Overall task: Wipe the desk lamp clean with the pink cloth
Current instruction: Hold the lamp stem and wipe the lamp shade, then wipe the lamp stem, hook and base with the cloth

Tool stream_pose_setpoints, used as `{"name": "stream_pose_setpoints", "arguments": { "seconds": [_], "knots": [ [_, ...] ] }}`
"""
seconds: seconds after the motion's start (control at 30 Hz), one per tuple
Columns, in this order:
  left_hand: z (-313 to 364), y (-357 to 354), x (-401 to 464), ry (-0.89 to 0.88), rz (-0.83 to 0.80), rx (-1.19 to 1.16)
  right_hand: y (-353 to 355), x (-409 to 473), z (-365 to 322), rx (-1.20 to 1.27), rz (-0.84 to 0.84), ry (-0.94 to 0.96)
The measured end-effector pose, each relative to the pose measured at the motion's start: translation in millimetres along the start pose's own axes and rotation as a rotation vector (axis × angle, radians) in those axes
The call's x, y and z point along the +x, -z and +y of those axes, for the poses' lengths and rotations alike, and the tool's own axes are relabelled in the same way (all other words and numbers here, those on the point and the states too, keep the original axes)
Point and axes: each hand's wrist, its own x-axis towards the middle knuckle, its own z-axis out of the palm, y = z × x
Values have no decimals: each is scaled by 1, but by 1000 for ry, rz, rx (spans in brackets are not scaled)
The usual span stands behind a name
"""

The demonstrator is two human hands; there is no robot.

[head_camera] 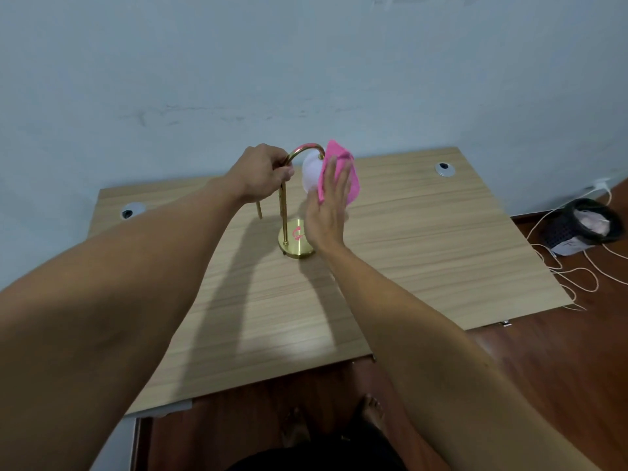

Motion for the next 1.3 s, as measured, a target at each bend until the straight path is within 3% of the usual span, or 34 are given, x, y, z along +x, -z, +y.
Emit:
{"name": "stream_pose_setpoints", "arguments": {
  "seconds": [0.17,0.23,0.3,0.37,0.47,0.57,0.67,0.77,0.83,1.0,1.07,1.17,1.3],
  "knots": [
    [1,0,2,9,-5,6,-7,-31,36,-216,-100,150],
    [1,1,2,12,-6,2,-3,-42,46,-245,-175,117],
    [0,0,2,13,-9,1,4,-51,49,-187,-269,-104],
    [-1,-1,2,12,-11,4,11,-52,42,-30,-284,-469],
    [-2,-1,2,22,-8,-10,23,-35,37,363,-129,-969],
    [-2,1,0,40,-3,-41,40,-8,34,567,98,-1102],
    [-1,3,0,83,4,-97,63,22,12,521,304,-971],
    [-3,7,0,136,-21,-116,82,44,-32,444,390,-668],
    [-7,10,0,161,-41,-108,86,50,-56,423,321,-511],
    [-8,12,-3,172,-28,-134,62,58,-85,459,-54,-302],
    [-7,11,-4,184,-16,-171,45,52,-89,356,-178,-244],
    [-6,10,-5,192,-6,-202,33,38,-94,170,-237,-213],
    [-8,7,-6,190,21,-211,30,28,-81,-70,-341,124]
  ]
}}
